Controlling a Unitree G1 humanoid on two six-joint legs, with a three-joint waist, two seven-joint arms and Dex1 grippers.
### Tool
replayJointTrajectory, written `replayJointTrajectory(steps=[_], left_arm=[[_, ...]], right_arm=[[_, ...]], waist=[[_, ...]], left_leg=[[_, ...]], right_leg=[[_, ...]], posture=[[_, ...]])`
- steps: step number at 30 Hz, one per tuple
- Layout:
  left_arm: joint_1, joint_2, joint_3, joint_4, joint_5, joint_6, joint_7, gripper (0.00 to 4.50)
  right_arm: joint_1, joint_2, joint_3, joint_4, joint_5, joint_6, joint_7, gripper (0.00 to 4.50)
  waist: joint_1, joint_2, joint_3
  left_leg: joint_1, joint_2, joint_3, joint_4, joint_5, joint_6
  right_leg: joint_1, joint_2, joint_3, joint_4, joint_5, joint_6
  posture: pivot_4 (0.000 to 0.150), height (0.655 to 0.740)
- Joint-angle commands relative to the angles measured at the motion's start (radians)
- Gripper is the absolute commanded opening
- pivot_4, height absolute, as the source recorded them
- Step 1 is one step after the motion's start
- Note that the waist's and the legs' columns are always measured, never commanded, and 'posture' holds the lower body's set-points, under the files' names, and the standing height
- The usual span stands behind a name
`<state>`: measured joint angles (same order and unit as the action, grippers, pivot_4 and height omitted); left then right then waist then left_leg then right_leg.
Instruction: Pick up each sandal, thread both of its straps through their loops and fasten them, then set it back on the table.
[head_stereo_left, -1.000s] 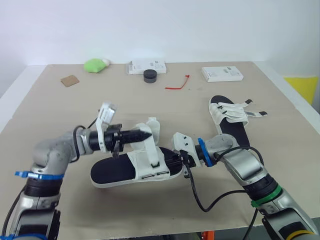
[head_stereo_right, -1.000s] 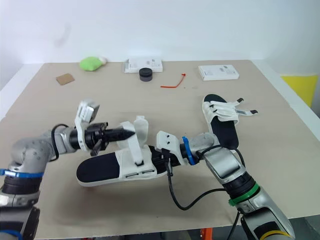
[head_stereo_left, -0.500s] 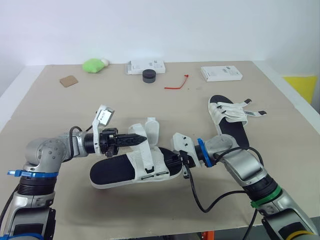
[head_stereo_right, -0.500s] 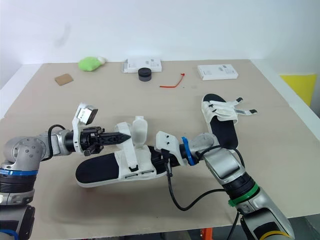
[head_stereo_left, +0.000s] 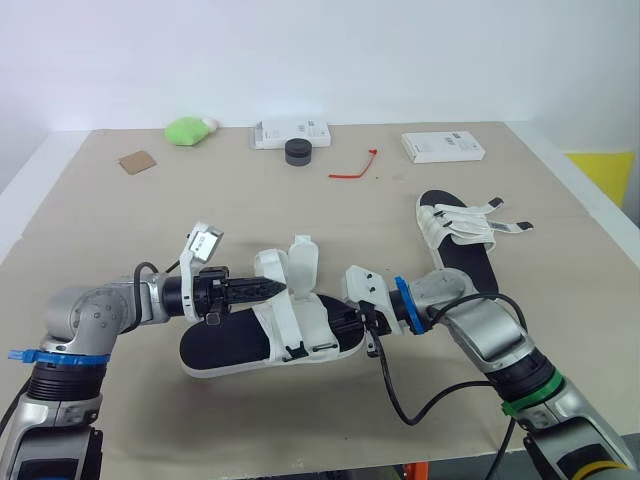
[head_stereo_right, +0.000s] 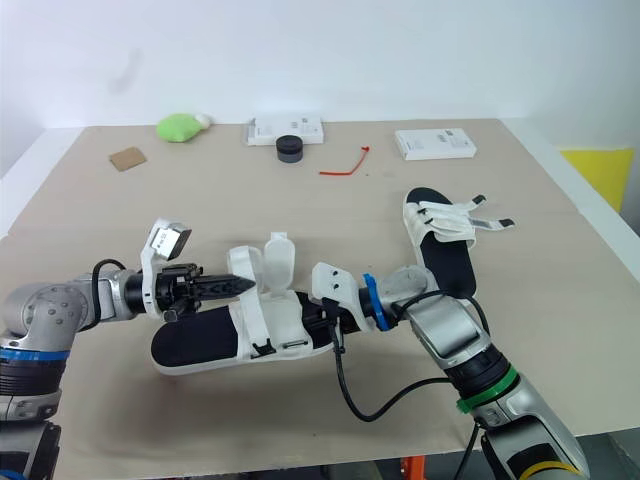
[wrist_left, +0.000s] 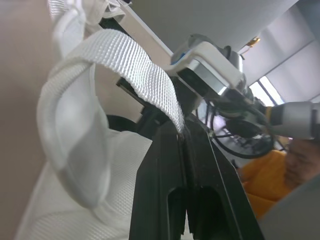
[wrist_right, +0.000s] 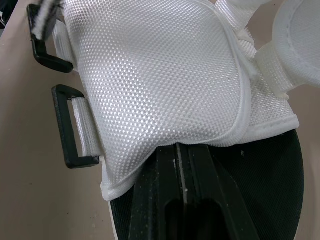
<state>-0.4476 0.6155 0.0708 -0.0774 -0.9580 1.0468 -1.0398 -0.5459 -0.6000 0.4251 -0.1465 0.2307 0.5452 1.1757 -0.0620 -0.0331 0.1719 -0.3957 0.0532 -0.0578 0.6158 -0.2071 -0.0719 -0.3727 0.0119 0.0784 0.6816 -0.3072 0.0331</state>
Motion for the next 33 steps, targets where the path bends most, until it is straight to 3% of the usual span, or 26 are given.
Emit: replayJointTrajectory(steps=[1,5,15,21,33], left_arm=[[-0.002,0.008,-0.008,-0.006,0.044,-0.072,-0.043,0.08],[-0.005,0.003,-0.027,-0.006,0.104,-0.158,-0.069,0.08],[-0.026,0.018,0.009,-0.071,-0.057,0.047,-0.041,0.08],[-0.038,0.02,0.004,-0.064,-0.012,0.001,-0.024,0.08],[-0.093,0.002,0.042,0.011,-0.067,0.101,0.033,0.08]], right_arm=[[0.036,-0.013,0.058,0.034,-0.043,0.039,-0.001,0.0],[0.037,-0.009,0.058,0.034,-0.042,0.038,-0.003,0.0],[0.036,-0.001,0.06,0.041,-0.044,0.034,-0.009,0.0],[0.031,0.004,0.061,0.046,-0.046,0.03,-0.009,0.0],[0.031,0.002,0.062,0.049,-0.05,0.028,-0.007,0.0]], waist=[[0.0,0.0,0.0],[0.0,0.0,0.0],[0.0,0.0,0.0],[-0.001,0.0,0.0],[-0.003,0.0,0.0]], left_leg=[[0.0,0.0,0.0,0.0,0.0,0.0],[0.0,0.0,0.0,0.0,0.0,0.0],[0.0,0.0,0.0,0.0,0.0,0.0],[0.0,0.0,0.0,0.0,0.0,0.0],[0.0,0.0,0.0,0.0,0.0,0.0]], right_leg=[[0.0,0.0,0.0,0.0,0.0,0.0],[0.0,0.0,0.0,0.0,0.0,0.0],[0.0,0.0,0.0,0.0,0.0,0.0],[0.0,0.0,0.0,0.0,0.0,0.0],[0.0,0.0,0.0,0.0,0.0,0.0]], posture=[[0.15,0.74],[0.15,0.74],[0.15,0.74],[0.15,0.74],[0.15,0.74]])
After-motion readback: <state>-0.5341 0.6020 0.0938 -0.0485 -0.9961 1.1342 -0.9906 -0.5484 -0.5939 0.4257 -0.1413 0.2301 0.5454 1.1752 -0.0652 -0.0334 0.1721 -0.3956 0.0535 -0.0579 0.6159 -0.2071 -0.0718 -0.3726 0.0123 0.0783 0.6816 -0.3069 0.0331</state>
